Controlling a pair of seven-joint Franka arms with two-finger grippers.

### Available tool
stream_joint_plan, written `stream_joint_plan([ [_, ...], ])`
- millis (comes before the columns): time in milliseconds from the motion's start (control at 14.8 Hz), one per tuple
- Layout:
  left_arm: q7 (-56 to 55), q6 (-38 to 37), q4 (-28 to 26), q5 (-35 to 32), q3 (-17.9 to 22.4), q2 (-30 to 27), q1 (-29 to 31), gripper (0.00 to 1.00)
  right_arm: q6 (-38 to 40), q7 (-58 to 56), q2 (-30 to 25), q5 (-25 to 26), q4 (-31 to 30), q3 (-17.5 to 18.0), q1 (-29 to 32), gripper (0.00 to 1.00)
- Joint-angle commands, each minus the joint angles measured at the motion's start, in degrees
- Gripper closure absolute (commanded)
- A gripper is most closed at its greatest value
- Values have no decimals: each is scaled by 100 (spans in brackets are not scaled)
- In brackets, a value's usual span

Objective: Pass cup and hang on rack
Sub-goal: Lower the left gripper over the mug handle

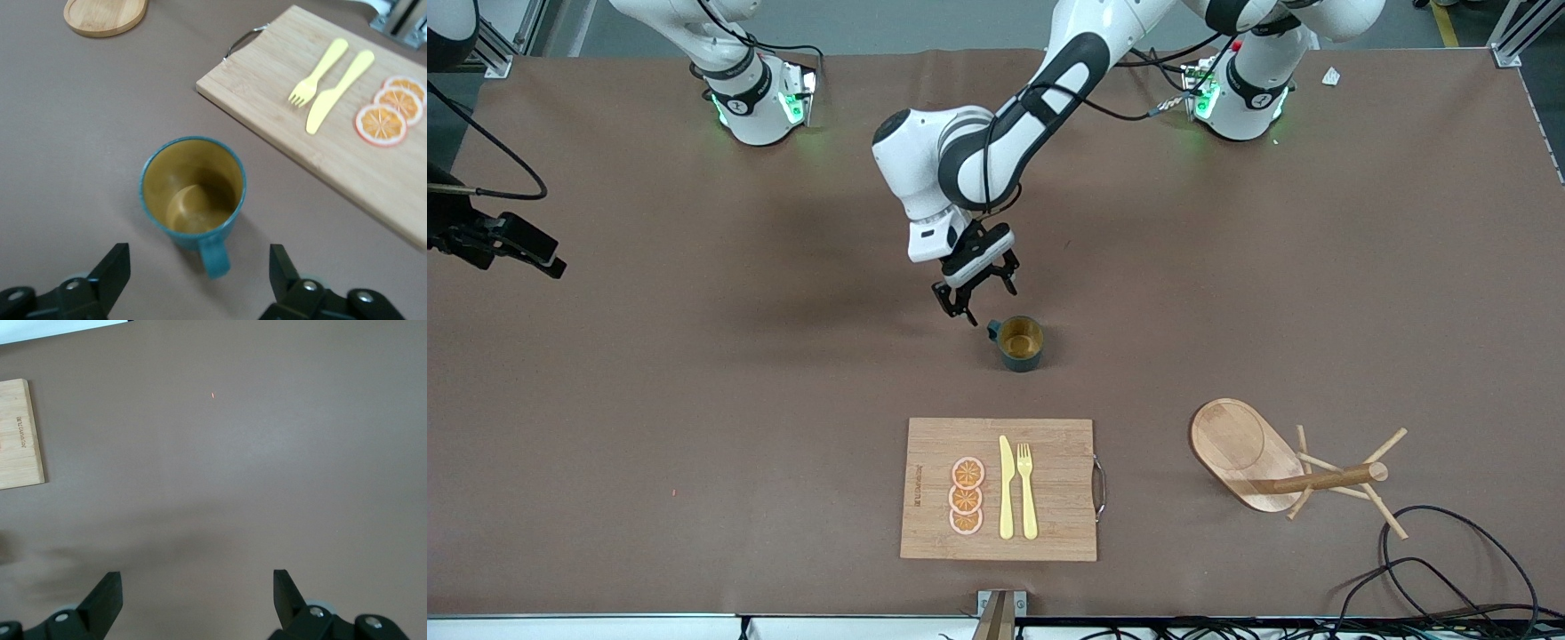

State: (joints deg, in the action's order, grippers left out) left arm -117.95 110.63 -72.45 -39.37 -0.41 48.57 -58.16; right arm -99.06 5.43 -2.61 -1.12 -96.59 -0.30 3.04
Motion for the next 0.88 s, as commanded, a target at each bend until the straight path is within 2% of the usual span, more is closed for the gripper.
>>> stream_joint_plan([
  [0, -263, 99, 530, -106, 331, 469, -212, 10, -96, -85, -169, 77, -212, 82, 109, 0],
  [475, -334, 582, 574, -106, 550, 636, -222, 11, -87, -375, -152, 68, -89, 91, 188, 0],
  [814, -334, 609, 557, -97, 533, 874, -257, 11, -113, -332, -152, 16, -80, 91, 214, 0],
])
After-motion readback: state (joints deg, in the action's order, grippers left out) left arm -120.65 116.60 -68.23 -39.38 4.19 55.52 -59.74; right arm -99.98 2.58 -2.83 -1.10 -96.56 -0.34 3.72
